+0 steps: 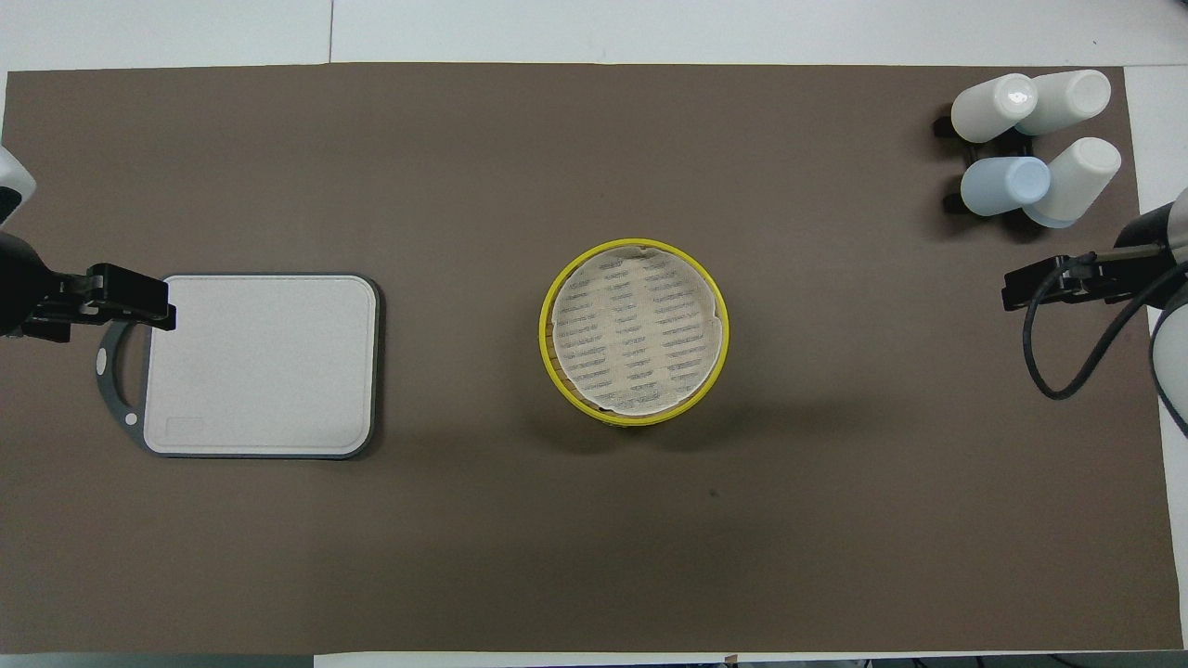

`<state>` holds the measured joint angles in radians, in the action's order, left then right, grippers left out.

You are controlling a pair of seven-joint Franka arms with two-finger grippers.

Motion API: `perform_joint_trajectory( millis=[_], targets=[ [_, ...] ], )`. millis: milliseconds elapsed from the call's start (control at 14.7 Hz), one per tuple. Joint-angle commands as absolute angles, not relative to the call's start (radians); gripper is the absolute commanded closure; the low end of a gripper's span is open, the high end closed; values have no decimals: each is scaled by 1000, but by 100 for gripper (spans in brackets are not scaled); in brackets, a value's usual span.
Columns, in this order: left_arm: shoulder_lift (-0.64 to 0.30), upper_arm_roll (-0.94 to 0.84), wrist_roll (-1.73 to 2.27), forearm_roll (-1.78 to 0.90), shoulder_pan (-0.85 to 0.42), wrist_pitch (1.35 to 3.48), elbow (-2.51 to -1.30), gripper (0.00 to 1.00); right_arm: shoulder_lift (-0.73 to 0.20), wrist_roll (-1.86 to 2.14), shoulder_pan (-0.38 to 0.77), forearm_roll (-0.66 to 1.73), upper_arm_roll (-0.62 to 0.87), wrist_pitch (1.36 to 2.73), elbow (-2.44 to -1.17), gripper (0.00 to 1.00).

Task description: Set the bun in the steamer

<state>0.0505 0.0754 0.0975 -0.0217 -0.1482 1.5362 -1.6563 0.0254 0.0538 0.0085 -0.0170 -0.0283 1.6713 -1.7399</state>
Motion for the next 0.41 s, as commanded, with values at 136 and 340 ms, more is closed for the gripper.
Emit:
perform_joint_trajectory(
  millis=[136,340],
  targets=[
    [74,74,81,-35,-138,1548,-1684,0,18,69,-6,2,-17,1644,-1721,0],
    [74,74,86,-35,-138,1548,-1684,0,21,71,-6,2,-17,1644,-1721,0]
  ],
)
